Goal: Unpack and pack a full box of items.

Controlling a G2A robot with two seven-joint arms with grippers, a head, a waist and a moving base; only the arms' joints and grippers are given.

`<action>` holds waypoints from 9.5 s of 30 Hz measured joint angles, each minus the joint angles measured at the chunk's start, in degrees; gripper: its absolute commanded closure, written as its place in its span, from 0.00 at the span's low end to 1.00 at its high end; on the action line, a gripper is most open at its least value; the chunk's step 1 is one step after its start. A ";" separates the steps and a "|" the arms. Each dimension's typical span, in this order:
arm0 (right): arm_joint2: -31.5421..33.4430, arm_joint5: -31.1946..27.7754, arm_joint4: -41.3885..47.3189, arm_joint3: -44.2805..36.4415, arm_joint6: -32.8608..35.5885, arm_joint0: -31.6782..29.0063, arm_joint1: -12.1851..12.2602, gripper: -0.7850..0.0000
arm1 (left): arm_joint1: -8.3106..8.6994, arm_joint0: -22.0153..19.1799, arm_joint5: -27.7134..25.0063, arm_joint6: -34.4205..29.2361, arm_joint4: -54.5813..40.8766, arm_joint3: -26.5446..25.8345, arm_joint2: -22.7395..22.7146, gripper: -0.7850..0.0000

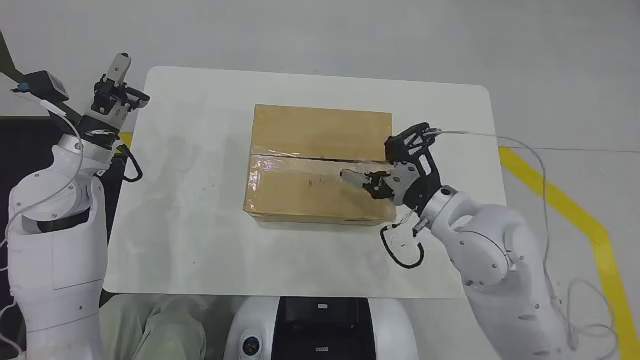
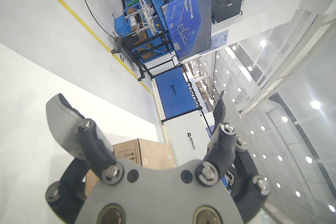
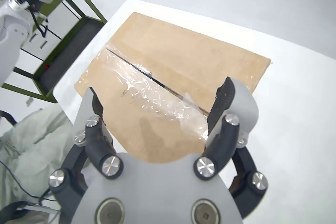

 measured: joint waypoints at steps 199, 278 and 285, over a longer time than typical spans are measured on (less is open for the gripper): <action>-0.06 7.86 -32.63 -5.98 -6.62 -6.57 0.48 1.00 | 0.00 0.00 0.00 0.00 0.00 0.00 0.00 0.00; -15.22 22.67 32.63 17.22 16.10 20.71 -5.61 1.00 | 0.00 0.00 0.00 0.00 0.00 0.00 0.00 0.00; -15.82 25.15 37.59 22.40 14.10 22.84 -6.19 1.00 | 0.00 0.00 0.00 0.00 0.00 0.00 0.00 0.00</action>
